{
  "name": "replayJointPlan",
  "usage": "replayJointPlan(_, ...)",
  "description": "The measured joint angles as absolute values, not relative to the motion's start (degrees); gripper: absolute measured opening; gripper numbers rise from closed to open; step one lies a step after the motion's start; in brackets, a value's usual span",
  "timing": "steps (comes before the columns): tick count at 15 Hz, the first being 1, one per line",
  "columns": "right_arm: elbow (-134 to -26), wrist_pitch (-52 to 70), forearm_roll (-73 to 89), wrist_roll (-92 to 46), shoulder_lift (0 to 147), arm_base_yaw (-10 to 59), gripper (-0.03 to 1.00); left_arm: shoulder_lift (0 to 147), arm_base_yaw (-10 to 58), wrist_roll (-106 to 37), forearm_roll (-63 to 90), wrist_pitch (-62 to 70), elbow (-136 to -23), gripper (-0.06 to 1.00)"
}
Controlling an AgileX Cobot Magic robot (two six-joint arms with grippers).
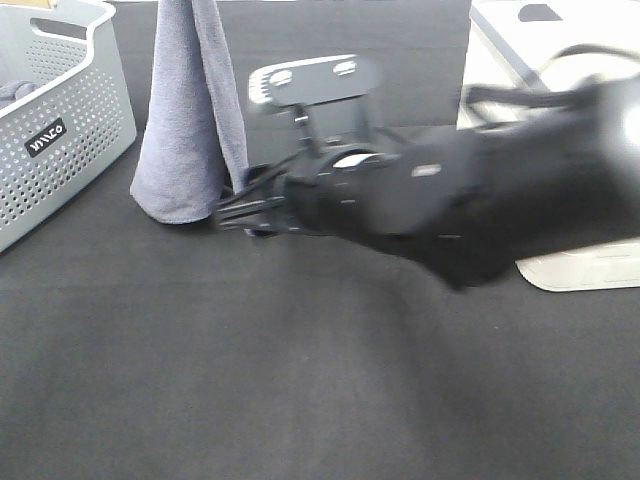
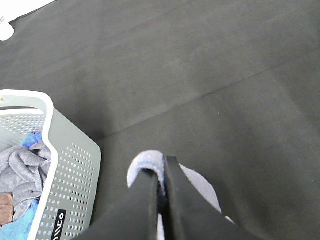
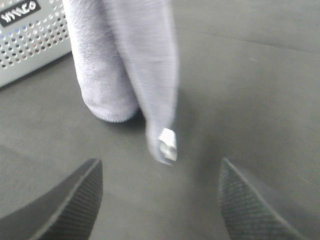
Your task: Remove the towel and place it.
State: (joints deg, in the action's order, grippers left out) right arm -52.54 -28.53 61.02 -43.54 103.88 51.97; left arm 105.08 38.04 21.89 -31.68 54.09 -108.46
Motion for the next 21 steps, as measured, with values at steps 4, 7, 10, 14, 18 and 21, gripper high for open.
replayJointPlan(4, -64.57, -28.48, 59.07, -41.37, 118.20, 51.97, 0.66, 105.08, 38.04, 21.54, -31.68, 53.97, -108.46, 0.00)
replayJointPlan(7, -67.09, -32.49, 58.16, -40.79, 123.24, 51.97, 0.66, 105.08, 38.04, 21.54, -31.68, 53.97, -108.46, 0.00)
replayJointPlan(10, -67.15, -36.55, 58.04, -40.79, 124.73, 51.74, 0.66, 105.08, 38.04, 21.49, -31.68, 53.97, -108.46, 0.00)
replayJointPlan(14, -67.21, -33.29, 48.07, -33.80, 126.05, 47.56, 0.66, 105.08, 38.04, 21.49, -31.63, 53.97, -108.46, 0.00)
replayJointPlan(18, -67.27, -37.30, 37.93, -28.82, 130.46, 47.27, 0.65, 105.08, 38.04, 21.49, -31.05, 53.97, -108.46, 0.00)
replayJointPlan(21, -67.27, -43.66, 37.24, -28.53, 133.44, 47.27, 0.64, 105.08, 38.04, 21.49, -30.83, 53.97, -108.46, 0.00)
